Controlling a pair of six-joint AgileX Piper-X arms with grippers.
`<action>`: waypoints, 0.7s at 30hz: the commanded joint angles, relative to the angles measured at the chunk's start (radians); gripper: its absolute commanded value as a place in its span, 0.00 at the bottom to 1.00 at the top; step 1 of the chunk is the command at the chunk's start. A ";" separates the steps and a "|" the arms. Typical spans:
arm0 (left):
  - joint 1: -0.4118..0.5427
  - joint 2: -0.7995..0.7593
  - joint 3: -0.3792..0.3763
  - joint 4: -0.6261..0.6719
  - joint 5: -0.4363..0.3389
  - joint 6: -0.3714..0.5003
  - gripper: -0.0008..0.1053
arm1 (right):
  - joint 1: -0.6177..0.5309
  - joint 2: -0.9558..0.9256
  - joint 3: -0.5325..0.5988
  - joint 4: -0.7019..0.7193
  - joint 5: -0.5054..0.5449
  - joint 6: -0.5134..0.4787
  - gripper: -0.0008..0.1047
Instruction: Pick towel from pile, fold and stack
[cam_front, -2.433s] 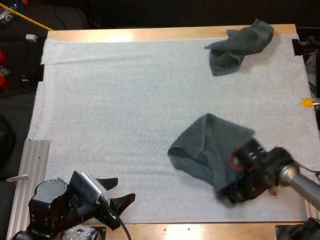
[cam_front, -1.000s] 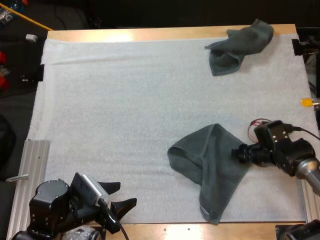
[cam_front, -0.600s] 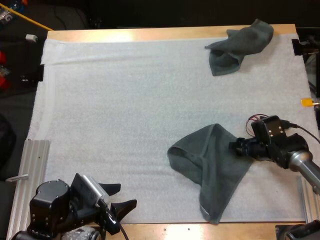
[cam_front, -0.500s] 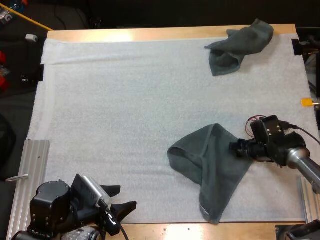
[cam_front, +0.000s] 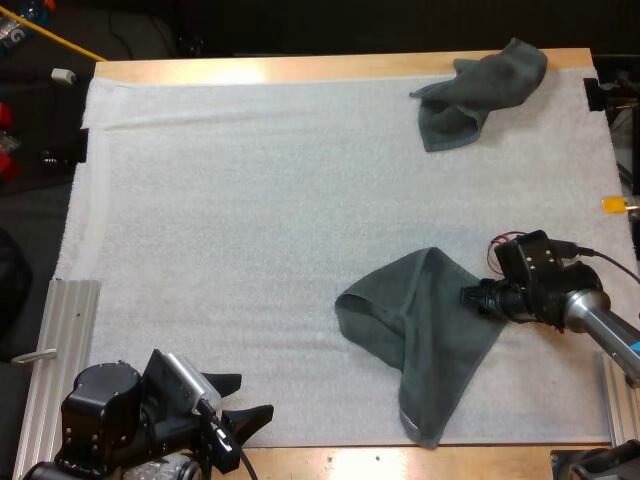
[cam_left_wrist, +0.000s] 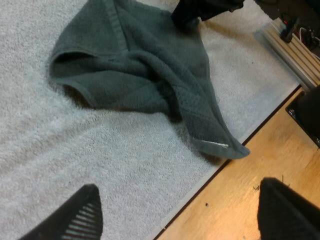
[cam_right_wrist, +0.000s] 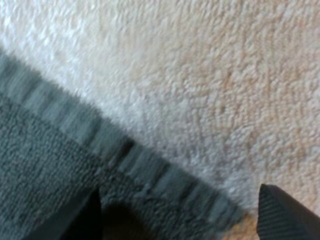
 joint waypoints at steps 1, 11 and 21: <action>-0.004 0.001 -0.008 -0.002 0.013 0.002 0.60 | -0.004 -0.001 -0.007 -0.006 0.022 -0.011 0.59; -0.004 0.001 -0.008 -0.002 0.022 0.002 0.60 | -0.004 -0.001 0.006 -0.029 -0.016 -0.018 0.59; -0.004 0.001 -0.008 0.017 0.038 0.002 0.60 | -0.004 0.063 0.006 -0.028 -0.115 -0.011 0.53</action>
